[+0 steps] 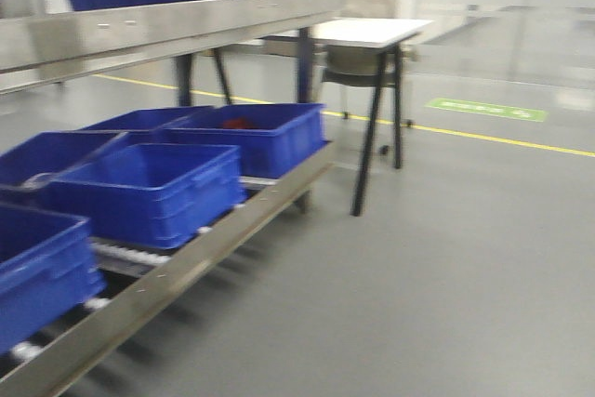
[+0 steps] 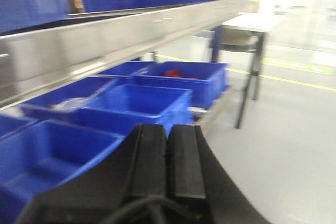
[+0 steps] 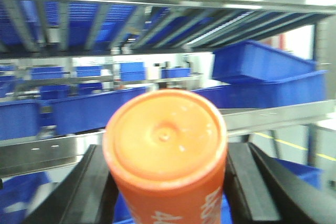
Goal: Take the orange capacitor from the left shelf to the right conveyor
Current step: 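Drive the base to the conveyor while holding the cylinder in the right gripper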
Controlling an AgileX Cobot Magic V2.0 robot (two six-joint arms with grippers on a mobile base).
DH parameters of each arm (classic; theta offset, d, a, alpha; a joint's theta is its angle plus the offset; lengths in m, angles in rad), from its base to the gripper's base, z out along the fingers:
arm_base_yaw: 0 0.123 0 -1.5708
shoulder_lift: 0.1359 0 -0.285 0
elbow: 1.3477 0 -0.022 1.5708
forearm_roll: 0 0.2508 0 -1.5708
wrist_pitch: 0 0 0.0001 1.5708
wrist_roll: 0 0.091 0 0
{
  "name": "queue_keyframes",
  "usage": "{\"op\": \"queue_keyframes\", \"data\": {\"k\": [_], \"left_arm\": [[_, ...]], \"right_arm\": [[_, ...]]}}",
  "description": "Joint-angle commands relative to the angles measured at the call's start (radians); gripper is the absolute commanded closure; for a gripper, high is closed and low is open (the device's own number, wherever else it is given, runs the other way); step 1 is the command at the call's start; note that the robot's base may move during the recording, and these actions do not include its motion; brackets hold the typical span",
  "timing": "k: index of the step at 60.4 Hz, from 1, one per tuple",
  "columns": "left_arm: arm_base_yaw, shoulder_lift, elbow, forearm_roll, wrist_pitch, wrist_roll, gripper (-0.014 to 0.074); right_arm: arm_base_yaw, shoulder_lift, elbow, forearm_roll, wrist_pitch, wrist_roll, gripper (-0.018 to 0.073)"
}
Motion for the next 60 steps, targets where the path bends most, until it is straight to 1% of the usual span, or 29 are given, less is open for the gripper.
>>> {"op": "queue_keyframes", "data": {"k": [1,60], "left_arm": [[-0.002,-0.007,0.022,-0.003,-0.088,0.000,0.0722],[-0.002,-0.007,0.022,-0.003,-0.088,0.000,0.0722]], "right_arm": [[0.000,-0.013,-0.027,-0.013,-0.091,-0.011,0.0510],[-0.001,-0.013,-0.027,-0.013,-0.091,-0.011,0.0510]]}}
